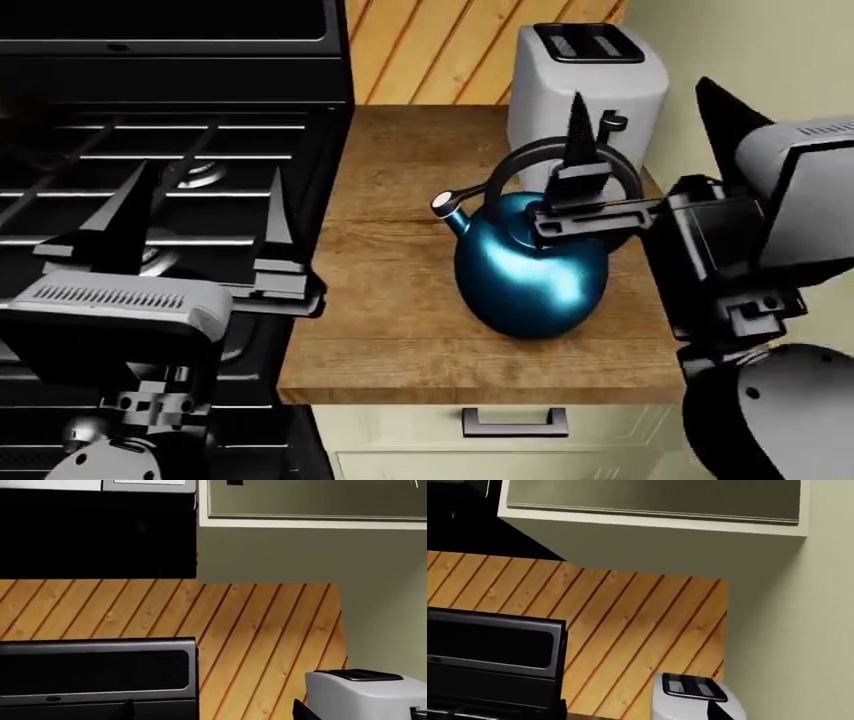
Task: Pick the kettle from the counter and place it on a stove burner. Then turn the burner on.
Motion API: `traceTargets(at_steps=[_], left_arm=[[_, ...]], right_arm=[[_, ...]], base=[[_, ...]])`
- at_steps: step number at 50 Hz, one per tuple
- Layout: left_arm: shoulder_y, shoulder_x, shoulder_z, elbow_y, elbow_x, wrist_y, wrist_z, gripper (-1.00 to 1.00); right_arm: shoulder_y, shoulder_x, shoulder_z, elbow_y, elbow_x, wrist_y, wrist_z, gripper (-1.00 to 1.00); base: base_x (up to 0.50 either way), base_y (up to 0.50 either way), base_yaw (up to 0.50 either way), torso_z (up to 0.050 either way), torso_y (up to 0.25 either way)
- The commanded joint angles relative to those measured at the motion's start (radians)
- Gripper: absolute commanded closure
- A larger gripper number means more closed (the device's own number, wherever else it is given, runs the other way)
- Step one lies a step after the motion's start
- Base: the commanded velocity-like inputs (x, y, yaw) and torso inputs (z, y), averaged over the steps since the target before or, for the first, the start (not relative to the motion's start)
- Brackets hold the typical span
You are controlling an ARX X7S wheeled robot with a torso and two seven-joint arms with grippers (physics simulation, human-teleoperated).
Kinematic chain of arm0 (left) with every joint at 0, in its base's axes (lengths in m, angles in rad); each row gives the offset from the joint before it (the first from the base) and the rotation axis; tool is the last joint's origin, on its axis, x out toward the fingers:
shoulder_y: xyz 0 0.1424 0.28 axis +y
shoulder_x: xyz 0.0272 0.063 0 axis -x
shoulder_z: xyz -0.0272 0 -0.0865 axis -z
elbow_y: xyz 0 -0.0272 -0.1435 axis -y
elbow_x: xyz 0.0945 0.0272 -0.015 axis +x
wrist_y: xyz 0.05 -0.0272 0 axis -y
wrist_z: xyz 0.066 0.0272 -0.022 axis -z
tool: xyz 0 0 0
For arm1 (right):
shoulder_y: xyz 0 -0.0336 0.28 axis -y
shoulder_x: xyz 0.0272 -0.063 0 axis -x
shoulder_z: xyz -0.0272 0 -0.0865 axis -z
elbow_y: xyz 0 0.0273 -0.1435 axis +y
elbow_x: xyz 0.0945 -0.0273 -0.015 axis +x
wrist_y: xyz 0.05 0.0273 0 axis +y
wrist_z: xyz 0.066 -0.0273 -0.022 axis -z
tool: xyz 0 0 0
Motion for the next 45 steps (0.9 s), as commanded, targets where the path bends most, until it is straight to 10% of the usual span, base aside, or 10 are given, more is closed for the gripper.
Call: traceTargets(at_steps=[1, 4, 11, 24, 33, 45], left_arm=[[-0.007, -0.01, -0.016, 0.02, -0.024, -0.011, -0.008, -1.0], [-0.008, -0.012, -0.021, 0.024, -0.032, -0.014, -0.01, -1.0], [-0.014, -0.016, -0.037, 0.029, -0.057, -0.022, -0.014, -1.0], [-0.045, -0.021, -0.081, -0.029, -0.119, -0.007, -0.006, -1.0], [-0.066, -0.019, -0.102, -0.138, -0.178, 0.063, 0.052, -1.0], [-0.072, -0.02, -0.073, -0.229, -0.148, 0.109, 0.058, -1.0]], right_arm=[[0.684, 0.238, -0.04, 0.348, 0.907, 0.393, 0.691, -1.0], [0.871, 0.315, -0.205, 0.504, 1.314, 0.387, 0.8, -1.0], [1.168, 0.434, -0.518, 0.661, 1.398, 0.398, 0.655, -1.0], [1.641, 0.476, -1.159, 0.817, 1.022, 0.396, -0.194, -1.0], [1.666, 0.366, -1.357, 0.859, 0.594, 0.398, -0.785, -1.0], [1.602, 0.321, -1.468, 0.94, 0.452, 0.302, -0.939, -1.0]], base=[[0.0, 0.0, 0.0, 0.0, 0.0], [0.0, 0.0, 0.0, 0.0, 0.0], [0.0, 0.0, 0.0, 0.0, 0.0], [0.0, 0.0, 0.0, 0.0, 0.0], [0.0, 0.0, 0.0, 0.0, 0.0], [0.0, 0.0, 0.0, 0.0, 0.0]])
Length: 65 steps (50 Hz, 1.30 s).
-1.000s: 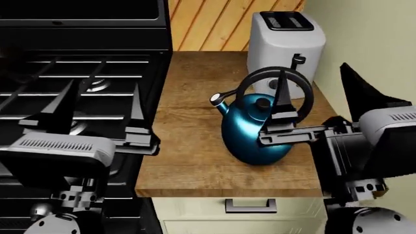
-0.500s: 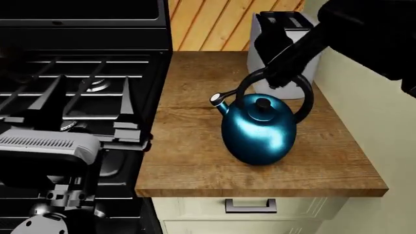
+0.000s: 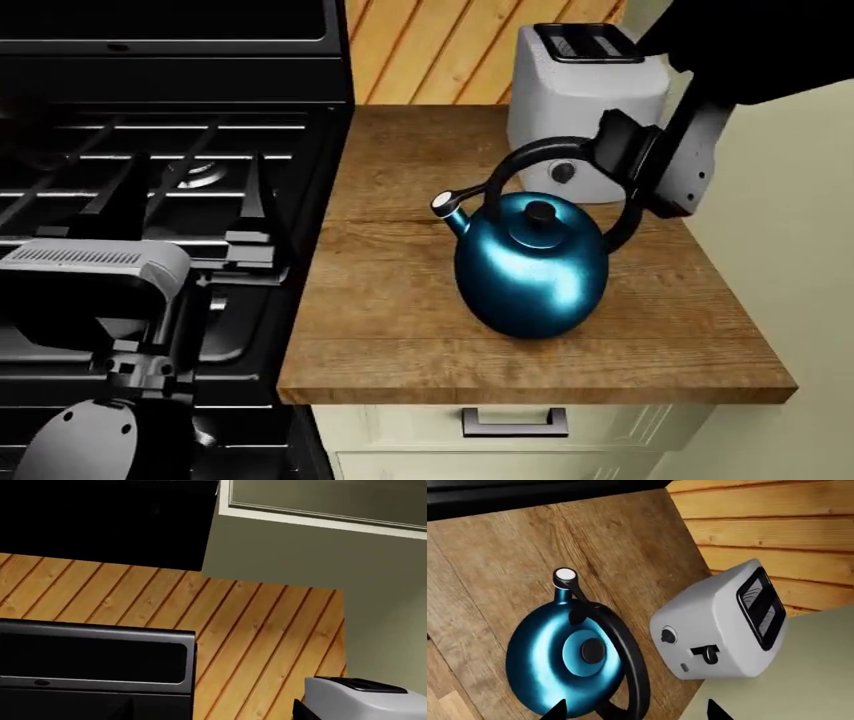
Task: Pick the kettle from the counter and place it on a stove burner. Then turn the burner on.
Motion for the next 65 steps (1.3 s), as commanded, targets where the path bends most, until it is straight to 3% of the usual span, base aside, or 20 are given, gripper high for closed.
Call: traceTargets(at_steps=[1, 14, 42, 43, 65], left_arm=[[-0.01, -0.003, 0.009, -0.077, -0.001, 0.039, 0.012, -1.0], [-0.007, -0.015, 0.025, -0.077, 0.001, 0.046, 0.002, -1.0], [-0.006, -0.023, 0.053, -0.101, 0.009, 0.062, -0.008, -1.0], [-0.006, -0.023, 0.053, -0.103, 0.009, 0.062, -0.008, -1.0], [-0.008, -0.031, 0.065, -0.108, 0.004, 0.062, -0.019, -1.0]], right_arm=[[-0.001, -0.045, -0.155, 0.106, -0.184, -0.075, -0.235, -1.0], [-0.154, -0.057, -0.104, 0.234, -0.24, -0.209, -0.136, -1.0], [-0.357, -0.029, -0.078, 0.218, -0.203, -0.302, -0.078, -1.0], [-0.358, -0.028, -0.08, 0.215, -0.206, -0.302, -0.074, 1.0], [-0.27, -0.033, -0.084, 0.164, -0.21, -0.292, -0.117, 1.0]], base=[[0.0, 0.0, 0.0, 0.0, 0.0], [0.0, 0.0, 0.0, 0.0, 0.0], [0.0, 0.0, 0.0, 0.0, 0.0], [0.0, 0.0, 0.0, 0.0, 0.0], [0.0, 0.0, 0.0, 0.0, 0.0]])
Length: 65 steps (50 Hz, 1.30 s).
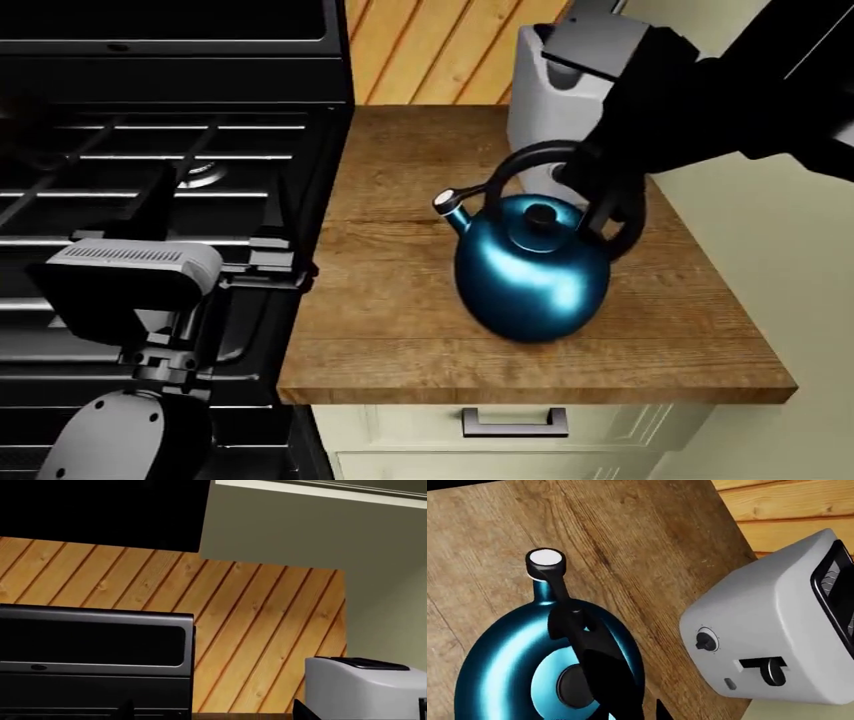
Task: Pick the kettle from the counter and place it on a stove burner. Then turn the burner on.
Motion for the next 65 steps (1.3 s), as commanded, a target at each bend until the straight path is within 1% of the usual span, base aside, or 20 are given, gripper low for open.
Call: traceTargets(at_steps=[1, 9, 14, 20, 31, 38, 46, 65], left_arm=[[-0.001, -0.004, 0.006, -0.001, -0.004, -0.001, -0.005, -1.0], [-0.002, -0.012, -0.007, 0.014, -0.02, -0.006, -0.012, -1.0], [-0.009, -0.021, -0.031, 0.027, -0.033, -0.013, -0.024, -1.0], [-0.015, -0.029, -0.058, 0.031, -0.046, -0.014, -0.036, -1.0], [-0.017, -0.04, -0.083, 0.046, -0.066, -0.019, -0.049, -1.0], [-0.018, -0.045, -0.098, 0.052, -0.08, -0.021, -0.055, -1.0], [-0.019, -0.049, -0.102, 0.059, -0.091, -0.025, -0.06, -1.0], [-0.017, -0.054, -0.098, 0.072, -0.104, -0.026, -0.068, -1.0]], right_arm=[[0.074, -0.02, -0.004, -0.023, 0.005, -0.008, -0.057, 1.0], [0.139, -0.08, 0.01, 0.023, -0.02, -0.049, -0.102, 1.0], [0.16, -0.123, 0.011, 0.096, -0.049, -0.087, -0.129, 1.0], [0.146, -0.179, 0.028, 0.188, -0.056, -0.108, -0.131, 1.0], [0.127, -0.241, 0.053, 0.289, -0.086, -0.185, -0.123, 1.0], [0.123, -0.277, 0.04, 0.326, -0.111, -0.232, -0.149, 1.0], [0.126, -0.289, 0.043, 0.332, -0.122, -0.252, -0.15, 1.0], [0.142, -0.274, 0.049, 0.279, -0.126, -0.253, -0.144, 1.0]], base=[[0.0, 0.0, 0.0, 0.0, 0.0], [0.0, 0.0, 0.0, 0.0, 0.0], [0.0, 0.0, 0.0, 0.0, 0.0], [0.0, 0.0, 0.0, 0.0, 0.003], [0.0, 0.0, 0.0, 0.0, 0.0], [0.4, 0.36, 0.0, 0.0, 0.0], [0.4, 0.37, 0.0, 0.0, 0.003], [0.0, 0.5, 0.0, 0.0, 0.002]])
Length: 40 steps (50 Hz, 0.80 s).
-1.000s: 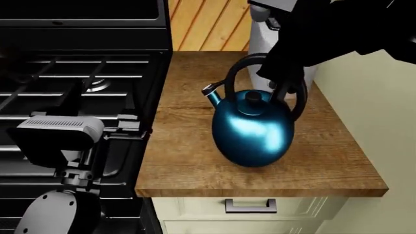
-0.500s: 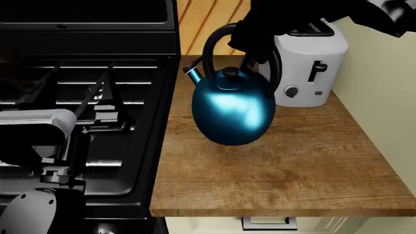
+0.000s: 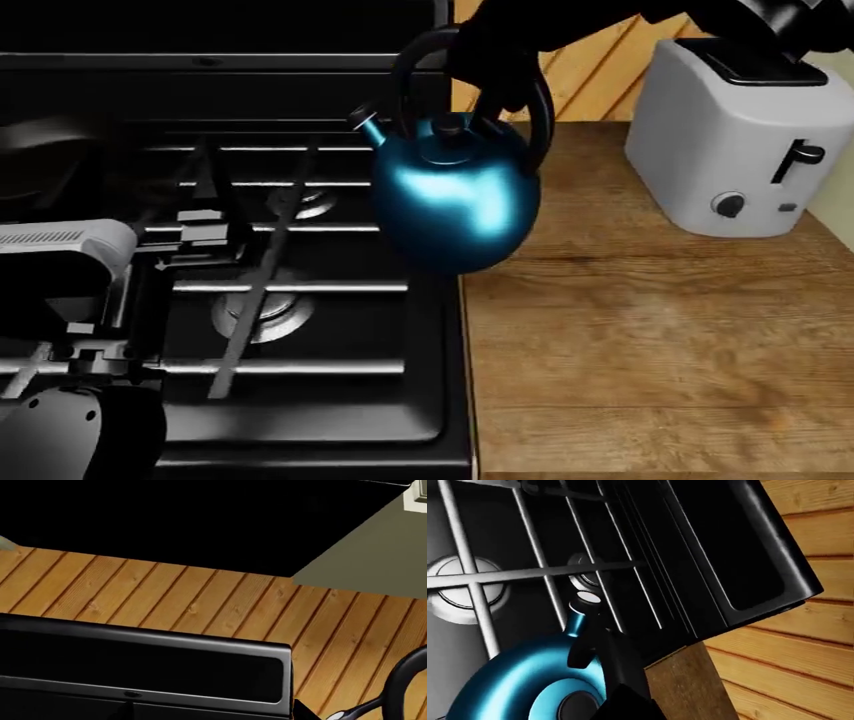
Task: Pick the kettle from the counter and place it on a stove burner. Then turn the burner on.
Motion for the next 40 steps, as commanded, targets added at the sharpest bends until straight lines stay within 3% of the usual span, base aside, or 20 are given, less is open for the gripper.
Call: traceTargets(at_steps=[1, 40], left_arm=[[0.001, -0.004, -0.001, 0.009, -0.009, -0.001, -0.006, -1.0], [0.005, -0.017, 0.005, 0.025, -0.029, 0.001, -0.02, -1.0]], right_arm=[[0.018, 0.001, 0.017, -0.01, -0.033, -0.026, 0.013, 1.0], [0.04, 0.017, 0.05, -0.064, -0.011, 0.028, 0.042, 1.0]], base=[[0.0, 0.5, 0.0, 0.0, 0.0], [0.0, 0.47, 0.0, 0.0, 0.001]])
